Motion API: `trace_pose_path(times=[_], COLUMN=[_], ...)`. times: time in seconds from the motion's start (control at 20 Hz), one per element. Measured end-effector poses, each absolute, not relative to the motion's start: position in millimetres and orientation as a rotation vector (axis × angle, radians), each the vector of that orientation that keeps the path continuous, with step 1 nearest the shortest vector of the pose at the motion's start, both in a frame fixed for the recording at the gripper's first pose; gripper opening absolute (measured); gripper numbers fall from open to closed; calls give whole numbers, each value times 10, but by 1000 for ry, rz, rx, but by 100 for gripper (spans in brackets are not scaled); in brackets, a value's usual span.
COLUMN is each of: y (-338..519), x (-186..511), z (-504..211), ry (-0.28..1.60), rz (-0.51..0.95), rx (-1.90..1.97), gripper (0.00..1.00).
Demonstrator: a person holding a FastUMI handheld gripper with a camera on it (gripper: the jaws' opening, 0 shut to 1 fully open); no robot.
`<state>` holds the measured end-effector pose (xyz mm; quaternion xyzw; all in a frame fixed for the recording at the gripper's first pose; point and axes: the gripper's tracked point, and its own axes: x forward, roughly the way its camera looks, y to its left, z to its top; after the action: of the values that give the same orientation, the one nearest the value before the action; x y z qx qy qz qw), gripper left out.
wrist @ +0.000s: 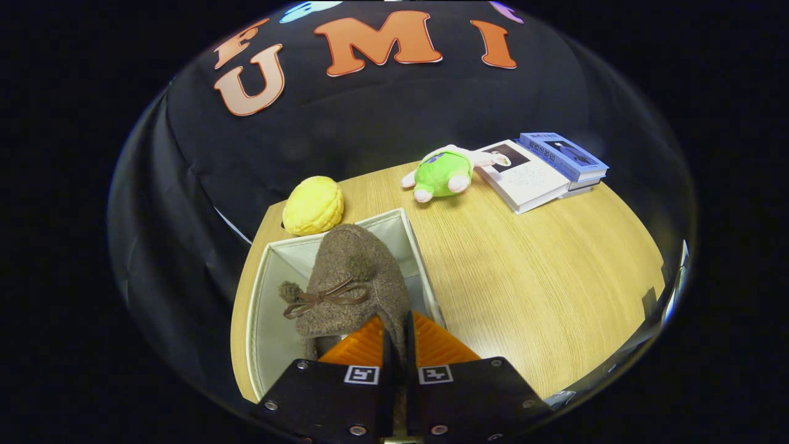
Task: Open the storage box then place both shoes into the box .Put the left shoe in first, then the right shoe, with the right side of both shoes facing outward in a uniform manner.
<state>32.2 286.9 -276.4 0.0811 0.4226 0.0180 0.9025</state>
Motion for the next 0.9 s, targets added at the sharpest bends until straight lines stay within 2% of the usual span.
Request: trace_pose_path(times=[0.05, 0.2, 0.35, 0.4, 0.45, 0.55, 0.9], y=[2889, 2867, 2866, 2844, 2808, 2750, 2512], x=[305, 394, 448, 472, 514, 559, 737], z=[-2744, -2483, -2181, -2087, -1985, -1783, -957], ry=[878, 814, 760, 738, 717, 674, 495], rz=[44, 58, 86, 92, 99, 106, 145], rx=[171, 169, 170, 165, 155, 133, 35], gripper=[18, 37, 77, 83, 94, 99, 99])
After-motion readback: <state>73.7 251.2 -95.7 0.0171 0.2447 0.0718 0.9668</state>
